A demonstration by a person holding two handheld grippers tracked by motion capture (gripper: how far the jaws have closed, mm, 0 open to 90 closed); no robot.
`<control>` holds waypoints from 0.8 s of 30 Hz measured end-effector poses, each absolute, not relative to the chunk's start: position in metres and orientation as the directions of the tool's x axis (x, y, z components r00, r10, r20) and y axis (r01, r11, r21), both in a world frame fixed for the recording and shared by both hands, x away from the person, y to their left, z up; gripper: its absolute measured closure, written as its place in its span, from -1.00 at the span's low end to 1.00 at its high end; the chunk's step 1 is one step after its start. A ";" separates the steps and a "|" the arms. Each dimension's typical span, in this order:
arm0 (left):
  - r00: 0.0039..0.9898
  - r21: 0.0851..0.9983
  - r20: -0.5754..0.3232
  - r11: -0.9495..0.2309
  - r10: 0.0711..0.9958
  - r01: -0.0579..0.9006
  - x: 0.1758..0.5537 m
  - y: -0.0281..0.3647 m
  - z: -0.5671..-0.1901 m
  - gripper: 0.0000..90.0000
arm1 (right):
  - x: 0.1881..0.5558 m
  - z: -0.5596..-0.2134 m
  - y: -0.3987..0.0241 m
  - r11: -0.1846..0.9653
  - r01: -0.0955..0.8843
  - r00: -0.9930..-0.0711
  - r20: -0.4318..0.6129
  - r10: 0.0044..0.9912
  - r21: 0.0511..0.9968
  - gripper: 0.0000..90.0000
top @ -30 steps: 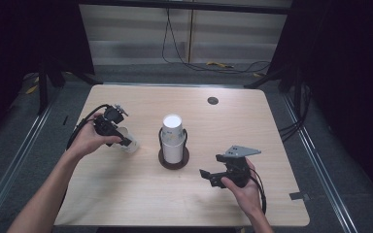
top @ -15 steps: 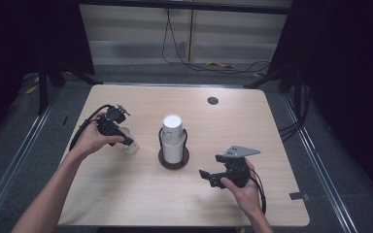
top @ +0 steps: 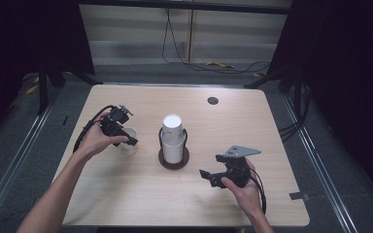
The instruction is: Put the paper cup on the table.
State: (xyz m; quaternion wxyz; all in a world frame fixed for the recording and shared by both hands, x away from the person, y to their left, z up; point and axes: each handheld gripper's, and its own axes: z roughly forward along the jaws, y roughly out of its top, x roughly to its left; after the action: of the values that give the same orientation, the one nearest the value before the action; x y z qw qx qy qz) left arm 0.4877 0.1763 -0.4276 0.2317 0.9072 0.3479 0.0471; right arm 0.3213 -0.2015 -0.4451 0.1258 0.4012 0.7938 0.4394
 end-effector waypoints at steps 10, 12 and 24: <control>0.759 0.504 -0.101 -0.625 0.643 0.596 0.487 0.182 -0.427 -0.61 | 0.321 -0.445 -0.201 0.291 0.527 -0.646 0.154 0.747 0.798 -0.69; 0.759 0.524 -0.103 -0.613 0.643 0.591 0.485 0.184 -0.427 -0.61 | 0.321 -0.445 -0.201 0.291 0.528 -0.645 0.154 0.749 0.798 -0.69; 0.739 0.666 -0.091 -0.511 0.667 0.543 0.477 0.194 -0.420 -0.63 | 0.321 -0.445 -0.202 0.286 0.530 -0.644 0.159 0.749 0.799 -0.69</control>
State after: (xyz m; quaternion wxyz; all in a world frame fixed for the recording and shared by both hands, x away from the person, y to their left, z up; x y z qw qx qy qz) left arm 0.4771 0.1939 -0.4200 0.3494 0.8647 0.3498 0.0889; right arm 0.3210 -0.2025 -0.4446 0.1243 0.4035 0.7921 0.4409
